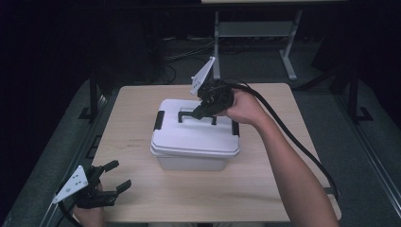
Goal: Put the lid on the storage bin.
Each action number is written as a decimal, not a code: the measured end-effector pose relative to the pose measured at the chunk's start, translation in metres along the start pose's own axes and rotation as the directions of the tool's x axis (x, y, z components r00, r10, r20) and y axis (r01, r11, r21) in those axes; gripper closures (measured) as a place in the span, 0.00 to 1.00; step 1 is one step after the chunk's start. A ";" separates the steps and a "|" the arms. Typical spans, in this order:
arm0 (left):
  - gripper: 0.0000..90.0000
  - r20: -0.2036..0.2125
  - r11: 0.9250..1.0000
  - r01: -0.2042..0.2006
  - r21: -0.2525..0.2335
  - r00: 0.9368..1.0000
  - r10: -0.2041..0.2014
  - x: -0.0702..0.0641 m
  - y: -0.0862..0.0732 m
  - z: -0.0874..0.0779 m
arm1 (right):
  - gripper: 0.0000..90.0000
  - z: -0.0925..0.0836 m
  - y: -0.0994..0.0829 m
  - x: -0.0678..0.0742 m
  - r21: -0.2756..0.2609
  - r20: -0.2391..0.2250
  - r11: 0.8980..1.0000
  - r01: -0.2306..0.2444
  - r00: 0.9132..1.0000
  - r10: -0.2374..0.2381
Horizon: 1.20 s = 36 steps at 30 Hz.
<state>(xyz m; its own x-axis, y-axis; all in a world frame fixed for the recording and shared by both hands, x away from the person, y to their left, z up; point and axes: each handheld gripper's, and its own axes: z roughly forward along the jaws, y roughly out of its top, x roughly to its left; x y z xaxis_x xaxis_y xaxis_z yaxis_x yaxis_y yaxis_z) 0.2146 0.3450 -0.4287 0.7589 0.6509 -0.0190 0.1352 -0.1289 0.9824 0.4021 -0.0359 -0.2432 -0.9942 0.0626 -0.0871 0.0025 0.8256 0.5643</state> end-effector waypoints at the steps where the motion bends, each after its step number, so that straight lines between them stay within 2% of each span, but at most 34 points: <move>1: 0.17 0.001 1.000 0.002 -0.003 1.000 -0.002 0.000 0.000 0.000 | 0.94 0.004 0.002 -0.002 0.007 -0.003 1.000 0.002 1.000 -0.002; 9: 0.17 -0.002 1.000 0.005 -0.005 1.000 -0.005 0.000 0.000 -0.001 | 0.94 0.017 0.008 -0.009 0.013 -0.019 1.000 0.016 1.000 -0.016; 36: 0.17 -0.008 1.000 0.009 -0.017 1.000 -0.009 0.002 -0.001 -0.005 | 0.94 0.043 0.003 -0.021 0.034 -0.048 0.999 -0.002 0.999 0.003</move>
<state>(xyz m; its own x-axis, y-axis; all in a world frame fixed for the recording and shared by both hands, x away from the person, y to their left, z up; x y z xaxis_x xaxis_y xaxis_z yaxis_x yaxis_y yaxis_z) 0.2127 0.3504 -0.4284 0.7525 0.6581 -0.0260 0.1311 -0.1110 0.9851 0.4276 -0.0108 -0.2750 -0.9982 0.0383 -0.0454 0.0080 0.8443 0.5359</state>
